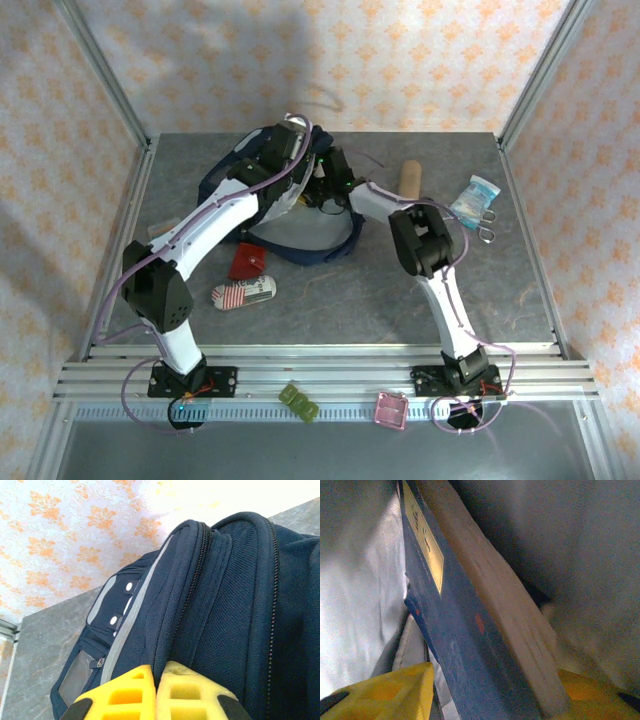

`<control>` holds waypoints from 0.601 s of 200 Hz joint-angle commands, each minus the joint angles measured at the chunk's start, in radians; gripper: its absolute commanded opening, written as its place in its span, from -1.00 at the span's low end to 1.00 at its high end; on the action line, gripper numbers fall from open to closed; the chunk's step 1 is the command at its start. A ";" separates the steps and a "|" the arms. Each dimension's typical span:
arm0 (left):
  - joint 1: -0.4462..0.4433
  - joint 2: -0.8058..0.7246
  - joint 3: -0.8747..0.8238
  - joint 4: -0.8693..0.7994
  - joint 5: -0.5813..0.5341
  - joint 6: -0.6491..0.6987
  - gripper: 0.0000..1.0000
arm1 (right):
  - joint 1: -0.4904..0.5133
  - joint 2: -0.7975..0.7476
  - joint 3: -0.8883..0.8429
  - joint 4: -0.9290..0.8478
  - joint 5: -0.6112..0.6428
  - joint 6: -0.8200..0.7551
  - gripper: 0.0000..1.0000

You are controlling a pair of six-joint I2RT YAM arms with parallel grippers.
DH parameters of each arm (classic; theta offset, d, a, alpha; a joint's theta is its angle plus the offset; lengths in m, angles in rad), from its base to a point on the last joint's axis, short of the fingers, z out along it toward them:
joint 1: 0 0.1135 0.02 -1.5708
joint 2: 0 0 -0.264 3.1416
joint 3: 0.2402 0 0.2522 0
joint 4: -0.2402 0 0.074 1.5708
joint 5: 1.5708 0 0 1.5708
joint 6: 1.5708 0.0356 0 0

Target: Pack the student bag

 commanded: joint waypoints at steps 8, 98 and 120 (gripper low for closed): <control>-0.006 -0.065 -0.018 0.089 0.001 -0.061 -1.00 | -0.045 -0.161 -0.169 -0.052 0.094 -0.074 0.06; -0.008 -0.057 -0.044 0.096 0.101 -0.188 -1.00 | -0.005 0.064 0.116 -0.074 0.011 -0.028 -0.52; -0.008 -0.055 -0.052 0.107 0.124 -0.231 -1.00 | -0.008 0.089 0.184 -0.078 -0.010 -0.042 -0.56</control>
